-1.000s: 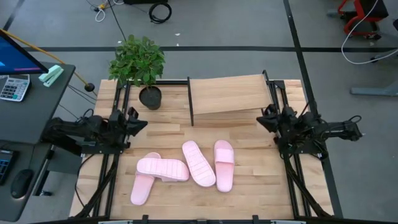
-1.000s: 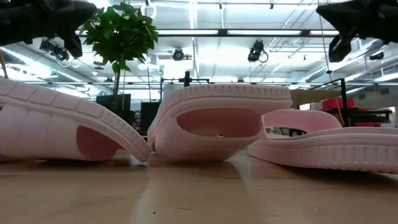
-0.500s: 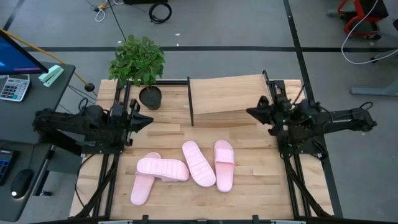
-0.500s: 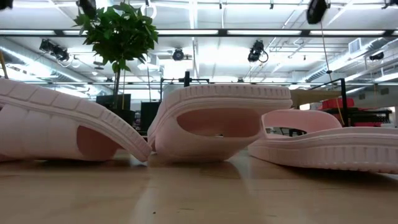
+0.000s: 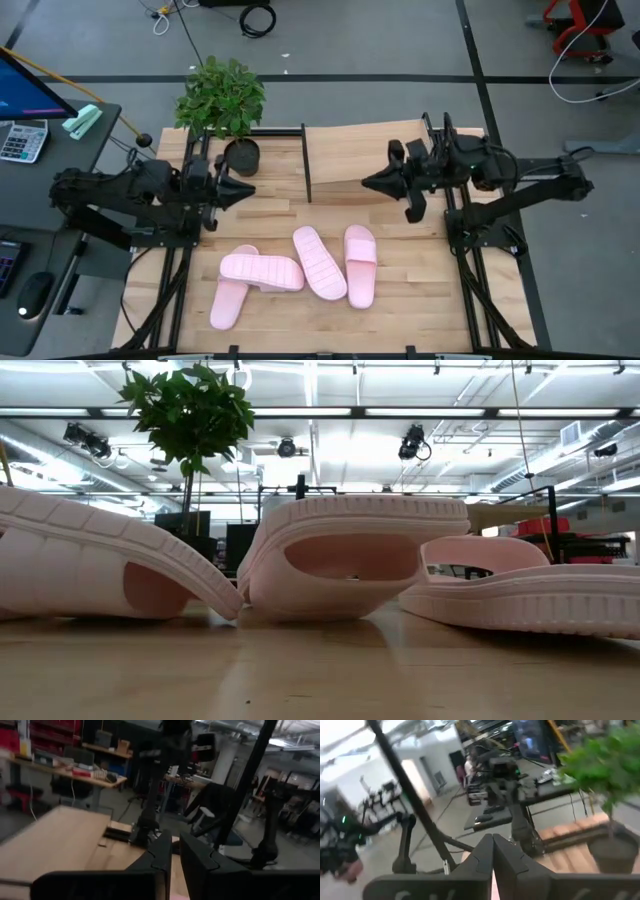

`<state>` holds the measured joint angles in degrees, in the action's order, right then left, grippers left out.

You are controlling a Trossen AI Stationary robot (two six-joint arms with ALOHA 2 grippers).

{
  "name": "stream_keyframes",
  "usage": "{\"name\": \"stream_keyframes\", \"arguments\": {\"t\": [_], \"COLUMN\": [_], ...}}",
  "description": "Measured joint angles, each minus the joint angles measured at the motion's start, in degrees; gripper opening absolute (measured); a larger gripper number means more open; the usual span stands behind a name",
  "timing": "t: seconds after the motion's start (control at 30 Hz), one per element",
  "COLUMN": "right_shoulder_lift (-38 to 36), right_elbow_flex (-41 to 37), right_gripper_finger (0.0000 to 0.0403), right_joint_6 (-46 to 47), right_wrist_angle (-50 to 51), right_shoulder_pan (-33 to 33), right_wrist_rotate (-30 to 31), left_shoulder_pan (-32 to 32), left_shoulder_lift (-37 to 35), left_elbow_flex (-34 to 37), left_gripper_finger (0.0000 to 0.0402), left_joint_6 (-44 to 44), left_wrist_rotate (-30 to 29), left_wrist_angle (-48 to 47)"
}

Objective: Pick and place slides into the shelf
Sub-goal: Put the right pink slide on the shelf

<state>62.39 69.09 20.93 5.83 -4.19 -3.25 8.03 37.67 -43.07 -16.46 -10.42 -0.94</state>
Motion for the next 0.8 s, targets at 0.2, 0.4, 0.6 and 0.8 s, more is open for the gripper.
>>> {"name": "stream_keyframes", "arguments": {"t": [0.2, 0.4, 0.6, 0.8], "right_shoulder_lift": [5.5, 7.9, 8.0, 8.0], "right_elbow_flex": [10.7, 13.3, 9.9, 3.4], "right_gripper_finger": [0.0014, 0.0014, 0.0014, 0.0014], "right_joint_6": [1.2, 6.9, 10.0, 11.2], "right_wrist_angle": [19.9, 35.5, 41.5, 41.7], "right_shoulder_pan": [-1.9, -7.3, -13.1, -15.4], "right_wrist_rotate": [-2.4, -3.4, -2.8, -2.5], "left_shoulder_pan": [0.1, 0.7, 2.4, 4.3], "left_shoulder_lift": [0.6, 2.4, 4.2, 7.1], "left_elbow_flex": [0.1, 0.1, 0.1, 0.1], "left_gripper_finger": [0.0030, 0.0019, 0.0034, 0.0048], "left_joint_6": [-5.6, -6.1, -9.8, -14.1], "left_wrist_rotate": [0.1, 0.2, 0.2, -0.1], "left_wrist_angle": [-4.5, -9.6, -11.2, -12.2]}}
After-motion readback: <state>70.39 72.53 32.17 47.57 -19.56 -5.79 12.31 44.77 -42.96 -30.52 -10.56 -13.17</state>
